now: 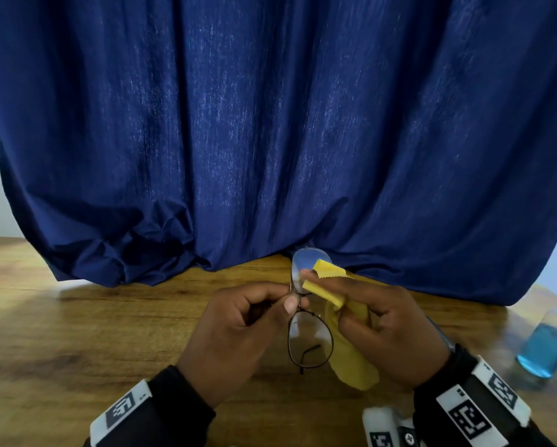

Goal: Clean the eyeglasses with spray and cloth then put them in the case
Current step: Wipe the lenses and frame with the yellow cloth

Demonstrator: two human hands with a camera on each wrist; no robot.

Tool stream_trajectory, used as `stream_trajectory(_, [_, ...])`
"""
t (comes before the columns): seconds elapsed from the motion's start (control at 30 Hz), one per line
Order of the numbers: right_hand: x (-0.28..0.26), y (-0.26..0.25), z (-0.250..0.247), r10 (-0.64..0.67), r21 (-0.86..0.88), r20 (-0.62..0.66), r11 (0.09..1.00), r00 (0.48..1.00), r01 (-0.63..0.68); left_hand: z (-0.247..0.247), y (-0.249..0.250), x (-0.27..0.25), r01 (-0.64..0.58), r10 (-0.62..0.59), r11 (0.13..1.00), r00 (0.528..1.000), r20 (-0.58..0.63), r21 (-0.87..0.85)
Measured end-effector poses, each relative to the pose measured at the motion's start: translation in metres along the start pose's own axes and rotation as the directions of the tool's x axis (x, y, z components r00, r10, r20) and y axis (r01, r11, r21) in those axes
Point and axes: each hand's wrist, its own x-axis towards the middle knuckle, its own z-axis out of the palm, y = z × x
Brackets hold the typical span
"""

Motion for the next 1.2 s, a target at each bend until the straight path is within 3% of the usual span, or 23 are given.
stream_trajectory(0.2, [0.001, -0.003, -0.002, -0.016, -0.039, 0.036, 0.999, 0.999, 0.017, 0.006, -0.001, -0.005, -0.018, 0.010, 0.997, 0.995, 0.096, 0.081])
stream_trajectory(0.43, [0.001, -0.003, -0.002, -0.030, -0.041, 0.079, 0.999, 0.996, 0.033, -0.005, 0.001, 0.000, -0.015, 0.014, 0.999, 1.000, 0.021, 0.047])
stream_trajectory(0.53, [0.001, -0.003, -0.006, -0.001, -0.047, -0.052, 0.999, 0.999, -0.002, -0.002, 0.004, -0.001, -0.023, 0.023, 0.999, 1.000, 0.012, 0.039])
stream_trajectory(0.63, [0.003, 0.007, -0.012, 0.092, 0.053, -0.267, 0.995, 0.959, -0.081, -0.001, 0.002, -0.001, -0.010, 0.010, 0.999, 1.000, -0.018, 0.032])
stream_trajectory(0.83, [0.004, 0.023, -0.009, 0.292, 0.045, -0.290, 0.955, 0.911, -0.292, -0.005, -0.006, 0.003, 0.030, -0.027, 0.998, 0.998, -0.064, 0.055])
stream_trajectory(0.97, [0.006, 0.022, -0.005, 0.322, 0.227, -0.399, 0.942, 0.859, -0.248, -0.004, -0.007, 0.002, 0.018, -0.014, 0.996, 0.999, -0.046, 0.088])
stream_trajectory(1.03, [0.004, 0.018, -0.006, 0.292, 0.198, -0.459, 0.954, 0.839, -0.224, -0.002, -0.006, 0.001, 0.013, -0.010, 0.995, 1.000, -0.026, 0.095])
stream_trajectory(1.2, [0.002, 0.003, -0.015, 0.049, -0.013, -0.591, 0.997, 0.805, -0.070, 0.002, -0.004, -0.001, -0.009, 0.007, 0.996, 1.000, 0.018, 0.091])
